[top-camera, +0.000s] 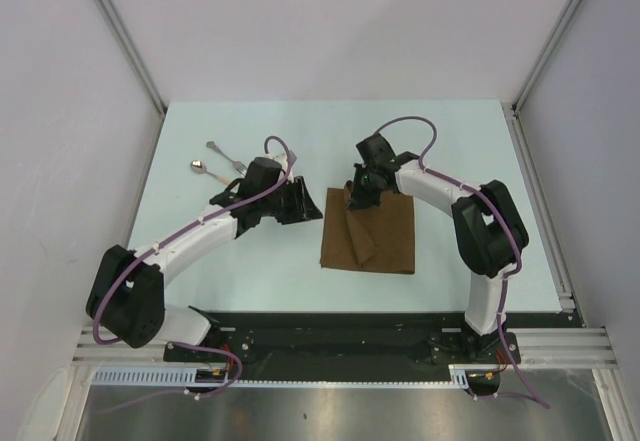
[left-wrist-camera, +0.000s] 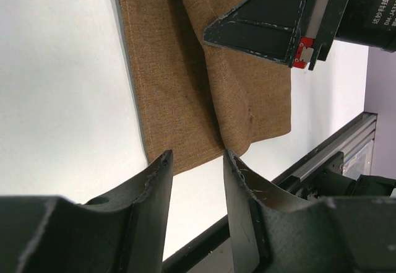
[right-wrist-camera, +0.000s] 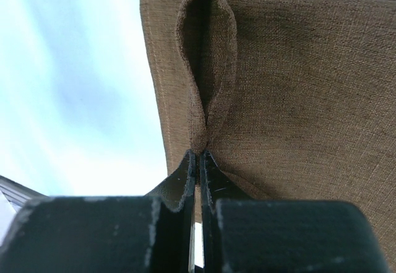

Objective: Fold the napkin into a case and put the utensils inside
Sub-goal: Fold the rectangle-folded napkin at the center of the board.

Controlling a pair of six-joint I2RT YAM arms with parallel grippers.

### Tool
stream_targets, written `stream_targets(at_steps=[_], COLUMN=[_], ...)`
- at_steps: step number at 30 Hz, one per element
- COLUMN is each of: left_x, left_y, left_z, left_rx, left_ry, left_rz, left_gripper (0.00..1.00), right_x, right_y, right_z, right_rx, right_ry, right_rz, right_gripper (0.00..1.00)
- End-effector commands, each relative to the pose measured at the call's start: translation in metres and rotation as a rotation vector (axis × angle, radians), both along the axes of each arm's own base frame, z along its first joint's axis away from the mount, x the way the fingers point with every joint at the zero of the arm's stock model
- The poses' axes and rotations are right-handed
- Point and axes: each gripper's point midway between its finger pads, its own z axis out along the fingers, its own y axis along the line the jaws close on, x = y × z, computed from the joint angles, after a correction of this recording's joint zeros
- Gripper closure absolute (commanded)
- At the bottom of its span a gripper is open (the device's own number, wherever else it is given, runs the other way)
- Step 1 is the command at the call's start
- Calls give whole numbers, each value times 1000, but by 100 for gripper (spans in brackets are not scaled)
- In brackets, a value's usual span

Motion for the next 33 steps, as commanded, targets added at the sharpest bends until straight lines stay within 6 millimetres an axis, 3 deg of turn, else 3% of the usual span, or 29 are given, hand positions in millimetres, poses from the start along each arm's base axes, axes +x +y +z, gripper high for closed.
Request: stream_targets(at_steps=[1,33], left_x=[2,0], left_y=[-1,2], left_z=[15,15], left_rx=[-41,-41], left_ry=[-34,-37], left_rz=[3,7], left_gripper=[57,56], right_x=[11,7], right_y=[17,32], right_z=[6,-20], right_rx=[63,120], right_ry=[-23,32], right_rz=[0,29], right_gripper=[100,98])
